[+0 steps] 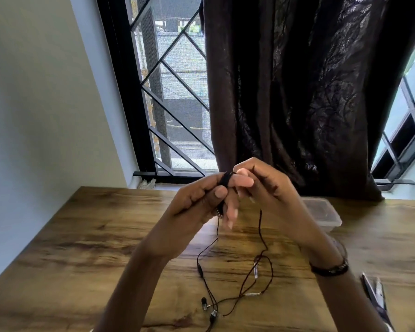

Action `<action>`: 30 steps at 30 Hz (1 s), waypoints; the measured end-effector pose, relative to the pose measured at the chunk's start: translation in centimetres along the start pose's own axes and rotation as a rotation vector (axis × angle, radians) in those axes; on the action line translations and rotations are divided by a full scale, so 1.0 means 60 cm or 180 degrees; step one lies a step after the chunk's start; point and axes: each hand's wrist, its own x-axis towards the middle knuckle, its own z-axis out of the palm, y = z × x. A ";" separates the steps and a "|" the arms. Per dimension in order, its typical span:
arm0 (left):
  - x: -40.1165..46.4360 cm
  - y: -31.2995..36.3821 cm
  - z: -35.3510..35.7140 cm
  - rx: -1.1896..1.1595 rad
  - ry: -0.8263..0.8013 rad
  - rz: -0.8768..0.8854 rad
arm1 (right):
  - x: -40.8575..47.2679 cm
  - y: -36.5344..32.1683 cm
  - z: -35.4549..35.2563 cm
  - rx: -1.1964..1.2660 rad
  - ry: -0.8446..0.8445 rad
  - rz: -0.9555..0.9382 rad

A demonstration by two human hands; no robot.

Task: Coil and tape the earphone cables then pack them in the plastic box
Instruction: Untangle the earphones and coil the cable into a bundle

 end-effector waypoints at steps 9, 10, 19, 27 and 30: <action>0.006 0.001 -0.016 -0.0318 0.0165 0.0008 | -0.041 0.027 0.070 0.0524 0.0281 0.0418; 0.007 0.001 -0.018 -0.0291 0.0187 -0.0017 | -0.046 0.029 0.075 0.0468 0.0296 0.0452; 0.006 -0.009 -0.040 0.0553 0.0333 -0.0287 | -0.078 0.014 0.081 -0.0305 0.0191 0.0653; 0.001 -0.017 -0.044 0.1350 0.0119 -0.0444 | -0.081 -0.027 0.052 -0.1399 -0.0364 0.0490; -0.002 -0.017 -0.039 0.1494 0.0081 -0.0439 | -0.071 -0.049 0.043 -0.1476 -0.0398 0.0365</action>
